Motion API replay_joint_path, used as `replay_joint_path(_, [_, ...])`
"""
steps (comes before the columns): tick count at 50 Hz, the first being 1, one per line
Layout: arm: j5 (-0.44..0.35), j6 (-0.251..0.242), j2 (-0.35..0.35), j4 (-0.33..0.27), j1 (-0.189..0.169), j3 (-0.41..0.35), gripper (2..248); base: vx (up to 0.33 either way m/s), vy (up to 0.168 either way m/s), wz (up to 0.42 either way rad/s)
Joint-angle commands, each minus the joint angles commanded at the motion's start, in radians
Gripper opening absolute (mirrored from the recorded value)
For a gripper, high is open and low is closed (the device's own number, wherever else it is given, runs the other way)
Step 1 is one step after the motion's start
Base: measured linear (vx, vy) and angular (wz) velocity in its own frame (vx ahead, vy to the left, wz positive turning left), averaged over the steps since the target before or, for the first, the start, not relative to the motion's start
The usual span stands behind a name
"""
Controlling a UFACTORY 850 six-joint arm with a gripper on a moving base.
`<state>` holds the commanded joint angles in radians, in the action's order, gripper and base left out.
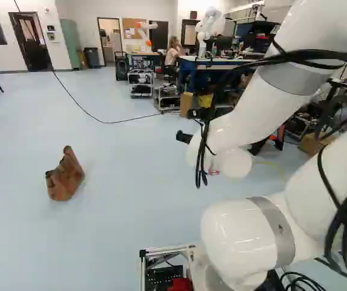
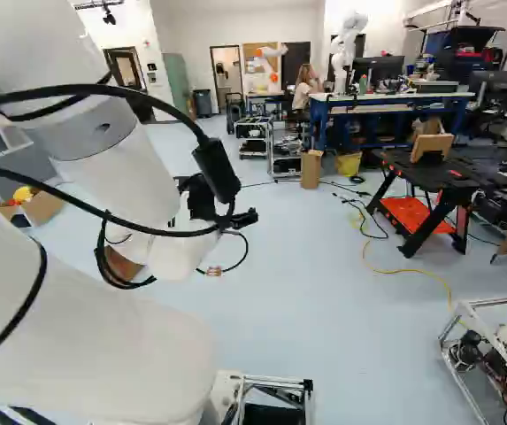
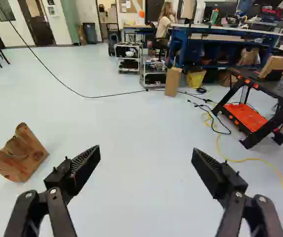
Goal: Pick up the grocery bag from the ground
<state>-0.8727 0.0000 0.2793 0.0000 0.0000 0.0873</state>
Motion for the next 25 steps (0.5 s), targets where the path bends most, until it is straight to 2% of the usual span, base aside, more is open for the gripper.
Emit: replay_joint_path(25, [0.0,0.0,0.0,0.0,0.0,0.0,247,0.0,0.0,0.0])
